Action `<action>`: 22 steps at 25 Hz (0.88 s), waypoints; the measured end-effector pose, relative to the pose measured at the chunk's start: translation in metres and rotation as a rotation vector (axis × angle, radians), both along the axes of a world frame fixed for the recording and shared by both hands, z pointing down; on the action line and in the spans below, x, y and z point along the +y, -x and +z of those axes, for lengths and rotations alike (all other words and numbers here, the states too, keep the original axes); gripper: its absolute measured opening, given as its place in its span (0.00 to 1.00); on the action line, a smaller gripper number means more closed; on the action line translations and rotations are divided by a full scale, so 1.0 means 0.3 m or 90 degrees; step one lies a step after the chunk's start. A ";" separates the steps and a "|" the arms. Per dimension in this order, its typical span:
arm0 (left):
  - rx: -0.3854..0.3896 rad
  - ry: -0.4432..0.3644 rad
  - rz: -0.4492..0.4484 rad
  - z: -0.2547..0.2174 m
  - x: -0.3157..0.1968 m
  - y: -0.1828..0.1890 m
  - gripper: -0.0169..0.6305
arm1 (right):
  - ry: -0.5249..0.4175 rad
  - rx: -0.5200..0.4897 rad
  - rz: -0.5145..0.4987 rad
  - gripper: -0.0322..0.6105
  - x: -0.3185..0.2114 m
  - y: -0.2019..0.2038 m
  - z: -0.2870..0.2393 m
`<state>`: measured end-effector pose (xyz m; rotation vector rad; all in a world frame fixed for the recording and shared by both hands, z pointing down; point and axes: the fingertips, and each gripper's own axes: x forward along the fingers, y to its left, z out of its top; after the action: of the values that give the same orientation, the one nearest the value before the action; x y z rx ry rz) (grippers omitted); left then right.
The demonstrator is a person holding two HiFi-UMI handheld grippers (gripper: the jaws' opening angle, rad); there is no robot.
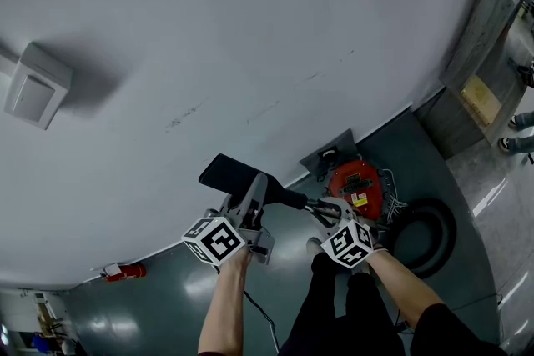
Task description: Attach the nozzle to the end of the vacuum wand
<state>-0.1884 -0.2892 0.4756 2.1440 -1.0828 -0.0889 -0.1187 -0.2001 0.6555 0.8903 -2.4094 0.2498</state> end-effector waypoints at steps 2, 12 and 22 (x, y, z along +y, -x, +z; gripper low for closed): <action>-0.013 -0.005 -0.010 -0.003 0.001 -0.002 0.16 | 0.005 -0.003 0.002 0.27 -0.003 0.000 0.000; -0.016 -0.022 -0.021 0.002 0.009 -0.006 0.16 | 0.014 -0.008 0.002 0.27 0.004 0.004 0.001; -0.090 -0.070 -0.034 -0.016 0.053 -0.036 0.16 | 0.019 -0.007 0.006 0.27 0.005 0.015 0.007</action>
<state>-0.1777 -0.2733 0.4708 2.2473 -1.2430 -0.0221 -0.1231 -0.1984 0.6577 0.8895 -2.4061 0.2949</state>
